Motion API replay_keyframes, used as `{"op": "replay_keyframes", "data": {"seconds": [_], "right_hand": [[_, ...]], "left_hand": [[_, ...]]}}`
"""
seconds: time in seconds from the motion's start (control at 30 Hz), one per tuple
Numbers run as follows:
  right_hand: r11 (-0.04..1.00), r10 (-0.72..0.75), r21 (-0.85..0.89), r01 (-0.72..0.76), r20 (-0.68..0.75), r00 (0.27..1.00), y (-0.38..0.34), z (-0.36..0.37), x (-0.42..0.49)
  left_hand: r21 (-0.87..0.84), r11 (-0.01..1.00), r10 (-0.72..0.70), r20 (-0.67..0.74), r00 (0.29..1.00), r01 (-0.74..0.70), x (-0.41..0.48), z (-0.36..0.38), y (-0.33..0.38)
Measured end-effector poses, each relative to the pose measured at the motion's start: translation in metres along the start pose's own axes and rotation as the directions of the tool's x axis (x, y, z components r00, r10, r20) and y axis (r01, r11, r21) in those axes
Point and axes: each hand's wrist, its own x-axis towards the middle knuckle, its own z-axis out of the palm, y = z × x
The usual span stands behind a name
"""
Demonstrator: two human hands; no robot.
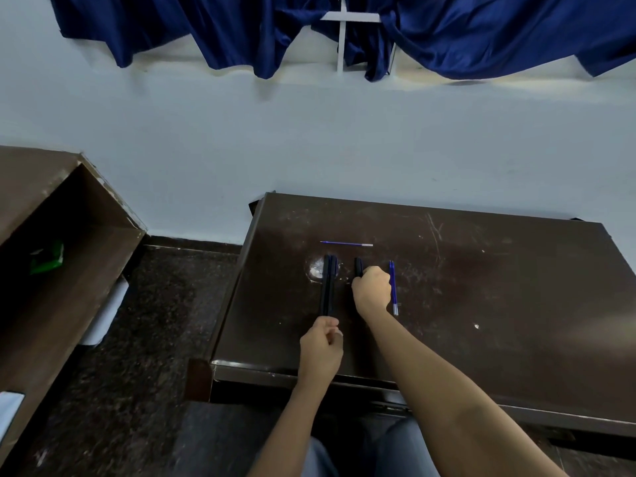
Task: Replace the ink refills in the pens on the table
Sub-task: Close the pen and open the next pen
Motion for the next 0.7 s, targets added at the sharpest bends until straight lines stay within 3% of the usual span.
{"op": "replay_keyframes", "data": {"seconds": [0.47, 0.6, 0.7], "right_hand": [[0.993, -0.106, -0.055, 0.104, -0.023, 0.994, 0.007, 0.007, -0.004], [0.964, -0.26, -0.076, 0.255, -0.058, 0.964, 0.002, 0.012, -0.018], [0.943, -0.322, -0.075, 0.325, 0.052, 0.945, -0.005, 0.023, -0.029]], "left_hand": [[-0.056, 0.998, -0.038, -0.031, 0.999, 0.036, -0.001, -0.007, -0.003], [-0.066, 0.997, -0.048, -0.049, 0.998, 0.045, 0.0, -0.01, -0.004], [-0.075, 0.996, -0.059, -0.056, 0.997, 0.055, 0.0, -0.012, -0.002]]}}
